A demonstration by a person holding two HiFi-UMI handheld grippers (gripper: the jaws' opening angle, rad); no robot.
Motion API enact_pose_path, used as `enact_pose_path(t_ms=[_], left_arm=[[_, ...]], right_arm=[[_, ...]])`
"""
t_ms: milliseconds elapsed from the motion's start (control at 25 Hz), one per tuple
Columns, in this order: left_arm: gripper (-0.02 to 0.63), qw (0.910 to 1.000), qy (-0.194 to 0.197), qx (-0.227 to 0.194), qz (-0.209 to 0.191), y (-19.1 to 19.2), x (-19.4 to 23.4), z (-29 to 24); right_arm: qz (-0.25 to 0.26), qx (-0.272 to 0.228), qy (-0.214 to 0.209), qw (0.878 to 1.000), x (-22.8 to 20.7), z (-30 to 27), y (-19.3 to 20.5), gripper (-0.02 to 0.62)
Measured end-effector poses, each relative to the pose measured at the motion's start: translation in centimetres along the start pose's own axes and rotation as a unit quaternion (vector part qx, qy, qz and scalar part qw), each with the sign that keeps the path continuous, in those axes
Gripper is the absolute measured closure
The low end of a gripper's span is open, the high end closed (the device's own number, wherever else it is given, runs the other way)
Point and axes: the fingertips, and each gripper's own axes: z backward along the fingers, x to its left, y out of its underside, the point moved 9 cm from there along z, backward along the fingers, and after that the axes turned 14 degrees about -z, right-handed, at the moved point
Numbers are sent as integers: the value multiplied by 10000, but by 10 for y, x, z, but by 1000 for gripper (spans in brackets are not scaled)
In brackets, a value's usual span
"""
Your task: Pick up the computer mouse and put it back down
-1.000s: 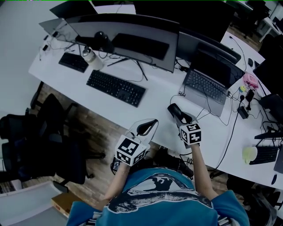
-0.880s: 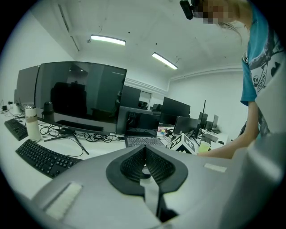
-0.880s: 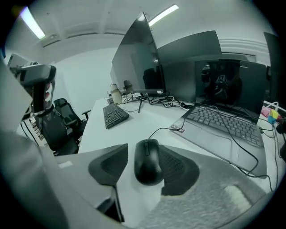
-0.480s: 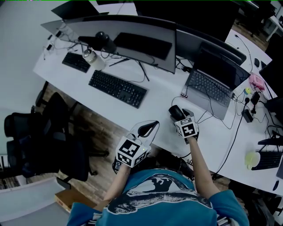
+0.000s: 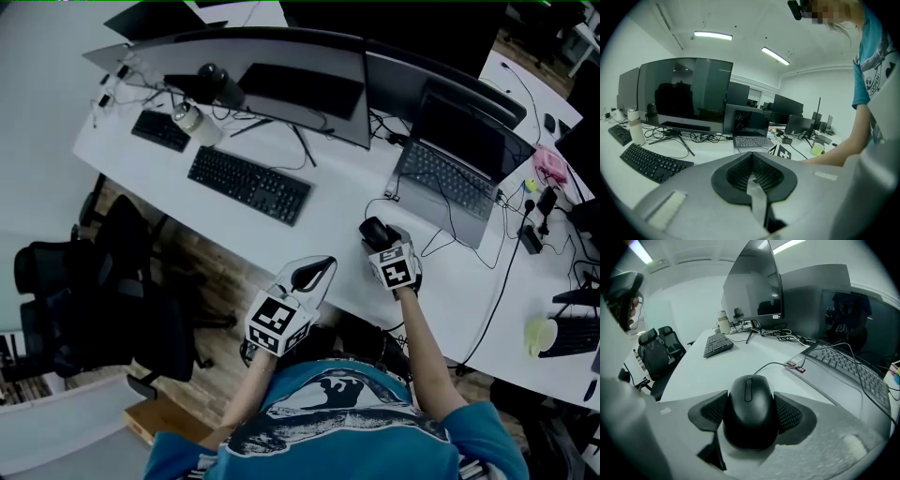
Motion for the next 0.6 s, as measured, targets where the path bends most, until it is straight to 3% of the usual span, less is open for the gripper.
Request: enact_pose_path(t_ms=[360,600], left_arm=[[588,10000,21,31,-36,7,2,15],[588,9995,229,-86,-187,10,3,31]], right_arm=[[-237,-352,-145,9990,6,16,1,293],[-360,-648,49,9972,25,47,-3,293]])
